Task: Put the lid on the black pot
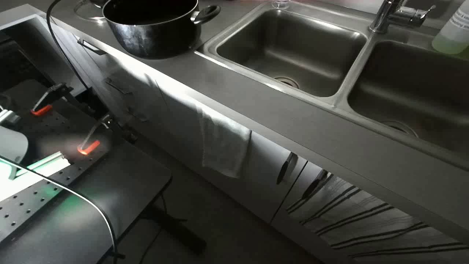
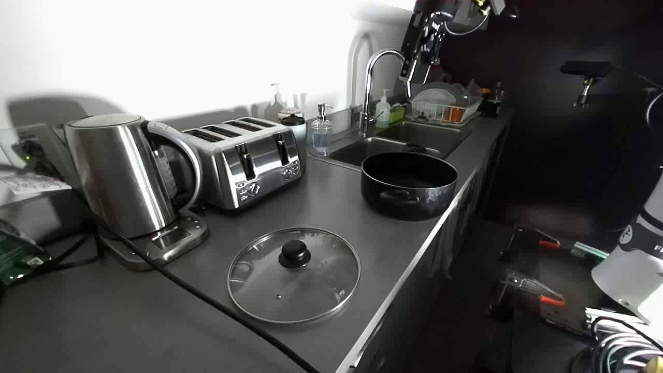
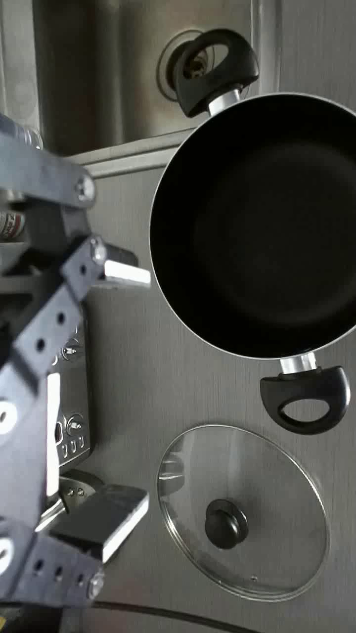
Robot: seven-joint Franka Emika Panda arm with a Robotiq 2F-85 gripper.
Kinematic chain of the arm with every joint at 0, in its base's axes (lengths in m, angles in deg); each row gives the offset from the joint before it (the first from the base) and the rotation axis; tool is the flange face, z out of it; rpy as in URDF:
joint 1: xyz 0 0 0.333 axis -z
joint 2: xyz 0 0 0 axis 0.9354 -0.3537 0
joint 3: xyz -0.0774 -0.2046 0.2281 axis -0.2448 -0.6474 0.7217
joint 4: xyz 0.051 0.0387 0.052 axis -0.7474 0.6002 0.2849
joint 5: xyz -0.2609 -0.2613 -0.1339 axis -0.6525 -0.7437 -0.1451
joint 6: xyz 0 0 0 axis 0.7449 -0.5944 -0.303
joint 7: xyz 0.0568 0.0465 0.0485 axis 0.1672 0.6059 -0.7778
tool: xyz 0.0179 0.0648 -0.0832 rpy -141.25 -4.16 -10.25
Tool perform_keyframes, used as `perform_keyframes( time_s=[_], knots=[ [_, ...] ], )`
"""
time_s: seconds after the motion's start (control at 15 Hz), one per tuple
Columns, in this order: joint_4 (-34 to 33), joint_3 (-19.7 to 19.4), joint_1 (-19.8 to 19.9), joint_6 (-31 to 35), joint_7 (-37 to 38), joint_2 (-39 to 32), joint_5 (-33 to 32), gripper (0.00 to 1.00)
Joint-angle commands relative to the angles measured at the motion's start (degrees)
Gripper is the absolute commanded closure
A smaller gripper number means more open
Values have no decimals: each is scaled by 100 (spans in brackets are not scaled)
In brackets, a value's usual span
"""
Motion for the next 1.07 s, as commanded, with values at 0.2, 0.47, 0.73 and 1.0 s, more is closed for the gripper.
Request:
perform_keyframes(
  time_s=[0.2, 0.47, 0.73, 1.0],
  knots=[
    [-20, 30, 35, -20, -11, -1, 13, 0],
    [-60, 34, 23, -41, -45, -57, 4, 0],
    [-207, 154, -63, -114, -138, -308, -79, 0],
    [-397, 354, -213, -177, -306, -627, -167, 0]
  ],
)
